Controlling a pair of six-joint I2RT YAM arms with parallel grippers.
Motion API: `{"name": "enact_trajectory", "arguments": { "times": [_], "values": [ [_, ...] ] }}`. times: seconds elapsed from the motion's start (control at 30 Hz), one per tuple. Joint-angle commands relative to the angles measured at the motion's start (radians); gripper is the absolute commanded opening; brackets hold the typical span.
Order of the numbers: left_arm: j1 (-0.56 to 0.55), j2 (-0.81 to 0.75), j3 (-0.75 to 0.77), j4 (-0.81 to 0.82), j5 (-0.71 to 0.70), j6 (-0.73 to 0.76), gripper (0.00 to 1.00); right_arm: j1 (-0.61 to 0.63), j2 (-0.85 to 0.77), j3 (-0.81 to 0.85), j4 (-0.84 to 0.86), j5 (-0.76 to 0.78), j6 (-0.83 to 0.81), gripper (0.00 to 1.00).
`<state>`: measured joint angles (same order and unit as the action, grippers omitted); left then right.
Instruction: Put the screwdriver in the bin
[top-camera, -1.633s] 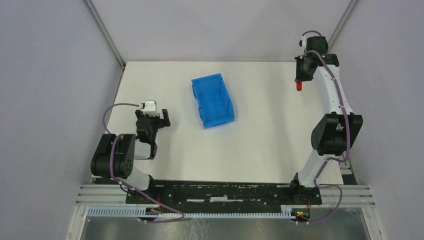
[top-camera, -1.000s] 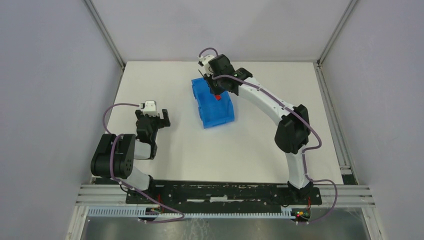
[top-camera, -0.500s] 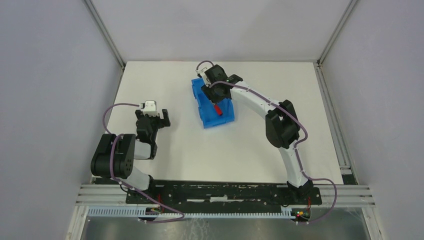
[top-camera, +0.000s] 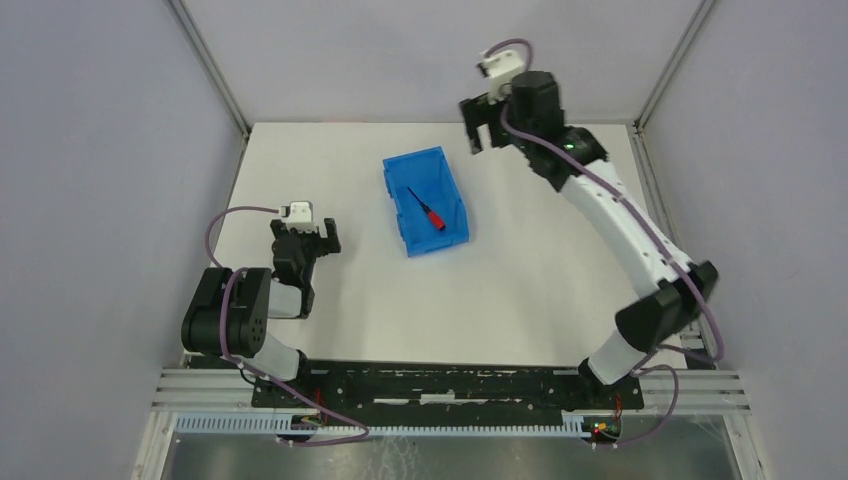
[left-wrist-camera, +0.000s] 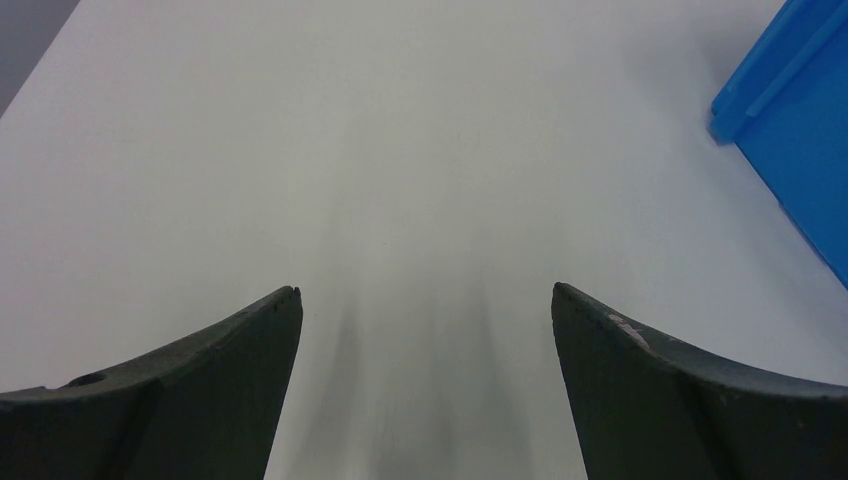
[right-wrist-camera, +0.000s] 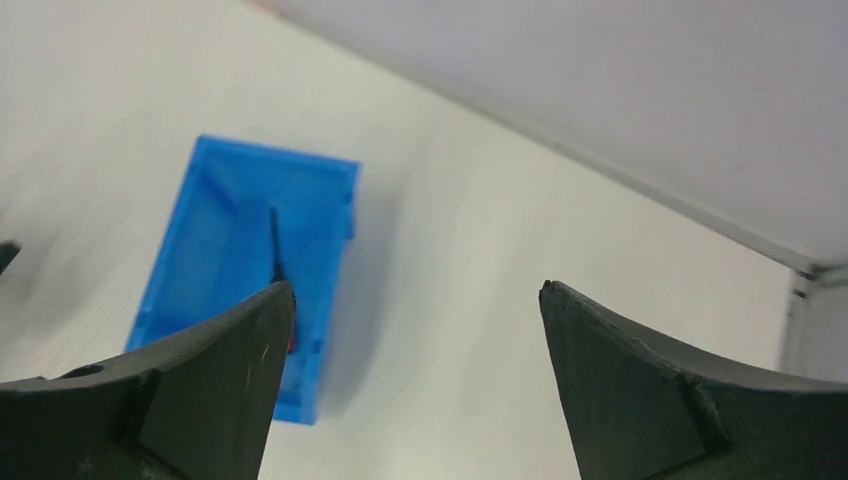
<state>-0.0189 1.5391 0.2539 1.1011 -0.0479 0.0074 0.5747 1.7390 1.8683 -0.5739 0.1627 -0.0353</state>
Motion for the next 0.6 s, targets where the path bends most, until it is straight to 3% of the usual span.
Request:
{"name": "enact_trajectory", "arguments": {
  "times": [0.0, 0.2, 0.37, 0.57],
  "values": [
    [-0.001, -0.011, 0.004, 0.039, -0.004, -0.032, 1.0, -0.194, -0.225, -0.247, 0.13, -0.029, 0.033, 0.98],
    [-0.001, -0.011, 0.004, 0.039, -0.005, -0.031, 1.0, -0.339, -0.541, -0.826, 0.502, 0.231, 0.116, 0.98],
    [-0.001, -0.011, 0.004, 0.04, -0.005, -0.032, 1.0, -0.352, -0.631, -1.114, 0.638, 0.366, 0.135, 0.98],
    [-0.001, -0.011, 0.004, 0.039, -0.003, -0.032, 1.0, -0.352, -0.706, -1.45, 0.853, 0.38, 0.153, 0.98]
  ]
}}
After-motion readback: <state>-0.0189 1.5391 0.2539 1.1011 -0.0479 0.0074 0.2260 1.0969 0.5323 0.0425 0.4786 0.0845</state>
